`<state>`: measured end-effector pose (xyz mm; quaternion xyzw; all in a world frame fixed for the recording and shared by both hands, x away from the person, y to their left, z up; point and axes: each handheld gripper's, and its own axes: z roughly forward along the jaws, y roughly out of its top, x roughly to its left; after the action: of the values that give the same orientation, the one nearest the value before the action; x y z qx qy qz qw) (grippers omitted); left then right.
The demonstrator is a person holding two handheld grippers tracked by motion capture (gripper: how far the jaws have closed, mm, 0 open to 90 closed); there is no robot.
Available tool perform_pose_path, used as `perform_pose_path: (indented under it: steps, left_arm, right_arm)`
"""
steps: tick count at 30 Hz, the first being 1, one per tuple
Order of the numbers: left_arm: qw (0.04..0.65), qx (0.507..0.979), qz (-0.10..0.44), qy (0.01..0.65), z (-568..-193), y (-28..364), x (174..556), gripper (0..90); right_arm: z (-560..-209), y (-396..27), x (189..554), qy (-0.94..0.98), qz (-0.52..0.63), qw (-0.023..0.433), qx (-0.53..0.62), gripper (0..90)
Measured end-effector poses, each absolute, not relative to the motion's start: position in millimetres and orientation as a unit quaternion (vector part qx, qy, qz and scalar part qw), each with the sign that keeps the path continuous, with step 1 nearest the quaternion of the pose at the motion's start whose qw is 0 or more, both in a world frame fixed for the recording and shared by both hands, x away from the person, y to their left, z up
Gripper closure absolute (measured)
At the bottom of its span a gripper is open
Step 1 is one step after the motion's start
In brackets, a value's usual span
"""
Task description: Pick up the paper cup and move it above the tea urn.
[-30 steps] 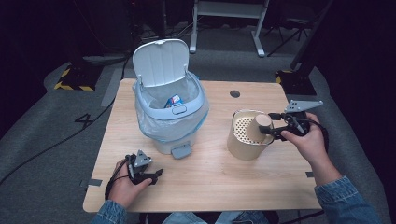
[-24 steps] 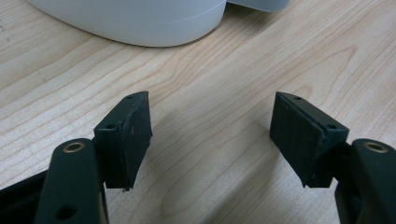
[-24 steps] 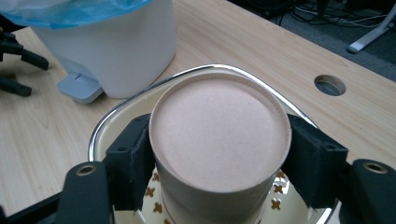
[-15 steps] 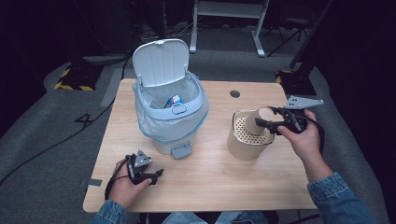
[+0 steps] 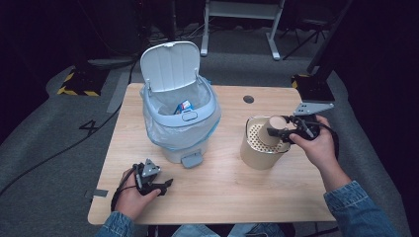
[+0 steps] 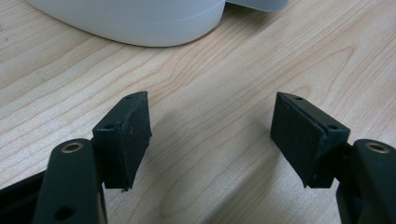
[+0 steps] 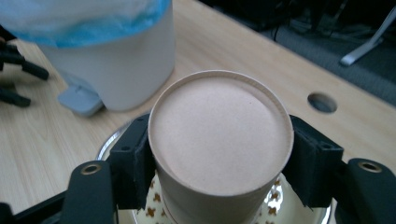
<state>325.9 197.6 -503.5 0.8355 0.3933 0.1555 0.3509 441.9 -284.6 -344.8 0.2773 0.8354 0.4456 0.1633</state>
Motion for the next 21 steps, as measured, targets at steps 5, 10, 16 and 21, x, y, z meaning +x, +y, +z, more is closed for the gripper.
perform_pose_path:
  steps: [5, 10, 16, 21]
  left_arm:
    - [0.350, 0.836, 0.155, 0.393, -503.4, 197.6, 326.0, 29.0]
    - [0.350, 0.836, 0.155, 0.393, -503.4, 197.5, 326.1, 28.7]
    - [0.351, 0.836, 0.152, 0.394, -503.5, 197.0, 326.4, 28.3]
    - [0.350, 0.836, 0.152, 0.394, -503.5, 197.0, 326.3, 28.2]
  right_arm:
    - [-328.1, -286.2, 439.1, 0.822, 0.468, 0.179, 0.269, 33.3]
    - [-316.1, -286.6, 438.2, 0.813, 0.484, 0.184, 0.267, 33.2]
    - [-311.2, -285.2, 437.3, 0.806, 0.496, 0.182, 0.267, 32.7]
    - [-314.5, -284.3, 440.2, 0.804, 0.500, 0.177, 0.269, 32.6]
